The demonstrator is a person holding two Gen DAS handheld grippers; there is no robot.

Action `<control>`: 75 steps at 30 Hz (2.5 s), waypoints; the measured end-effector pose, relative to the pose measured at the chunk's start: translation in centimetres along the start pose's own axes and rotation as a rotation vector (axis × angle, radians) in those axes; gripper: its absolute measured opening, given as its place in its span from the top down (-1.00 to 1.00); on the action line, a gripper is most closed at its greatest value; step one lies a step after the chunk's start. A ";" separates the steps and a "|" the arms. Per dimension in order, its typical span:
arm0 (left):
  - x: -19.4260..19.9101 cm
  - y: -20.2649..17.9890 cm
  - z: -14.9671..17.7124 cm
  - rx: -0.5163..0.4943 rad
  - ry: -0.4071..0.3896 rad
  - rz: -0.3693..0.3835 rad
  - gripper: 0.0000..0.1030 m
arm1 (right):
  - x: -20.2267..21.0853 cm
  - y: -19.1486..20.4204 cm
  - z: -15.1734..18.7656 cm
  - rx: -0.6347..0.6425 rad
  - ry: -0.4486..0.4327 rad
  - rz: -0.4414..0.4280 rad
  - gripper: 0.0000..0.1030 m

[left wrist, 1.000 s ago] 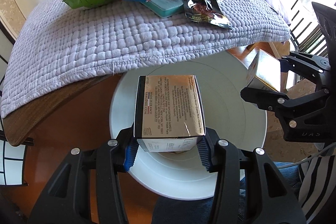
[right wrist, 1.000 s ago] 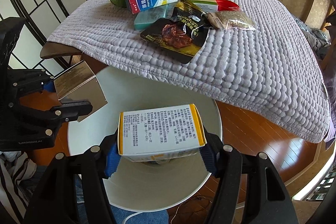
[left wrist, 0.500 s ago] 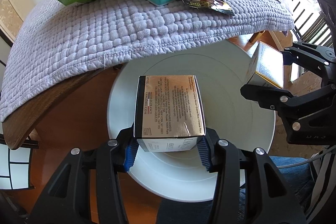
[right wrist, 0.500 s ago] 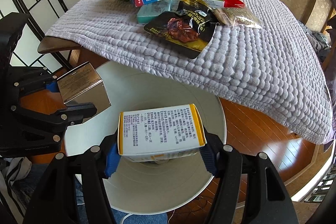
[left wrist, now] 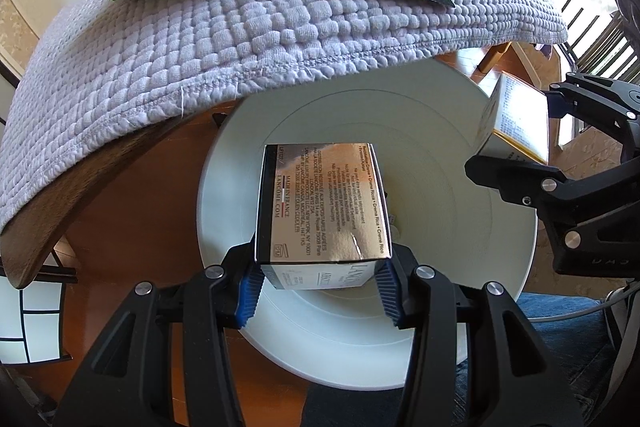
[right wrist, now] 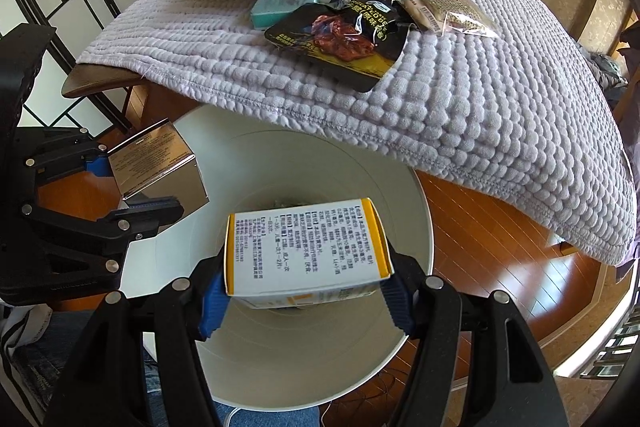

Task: Collect trash
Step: 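Open both tools to drop the boxes into the white bin, then move both open tools back toward the items on the quilt, then grasp the white Naproxen Sodium box with the left tool while the right tool grasps the clear grain-snack bag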

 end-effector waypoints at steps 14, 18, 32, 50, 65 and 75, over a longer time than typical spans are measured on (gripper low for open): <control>-2.8 -0.7 -1.4 0.001 0.021 -0.004 0.03 | -0.4 -1.0 -0.2 -0.009 0.010 -0.003 -0.23; -3.1 -0.6 -1.5 -0.001 0.026 -0.006 0.03 | -0.7 -1.4 -0.4 -0.013 0.011 -0.007 -0.24; -3.5 -0.1 -2.0 -0.004 0.016 -0.015 -0.21 | -0.4 -1.9 -0.2 -0.049 -0.008 -0.029 -0.48; 7.5 3.1 -6.0 -0.023 -0.316 -0.016 -0.21 | 8.7 -8.6 -3.7 -0.068 -0.208 0.090 -0.49; 8.4 4.8 -14.0 -0.117 -0.317 0.043 -0.36 | 5.8 -11.6 -12.2 0.137 -0.173 0.108 -0.86; 6.7 4.2 -15.6 -0.152 -0.266 0.065 -0.36 | 3.9 -12.2 -13.7 0.180 -0.122 0.033 -0.90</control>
Point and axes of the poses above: each gripper's, at about its wrist camera, not at the fingertips, and x roughly against the way its jaws point, y to its left, z to its underside, the point moved 3 cm from there along -x, roughly the way its jaws point, and after that the axes turned 13 degrees about y, right-handed, at the moved point
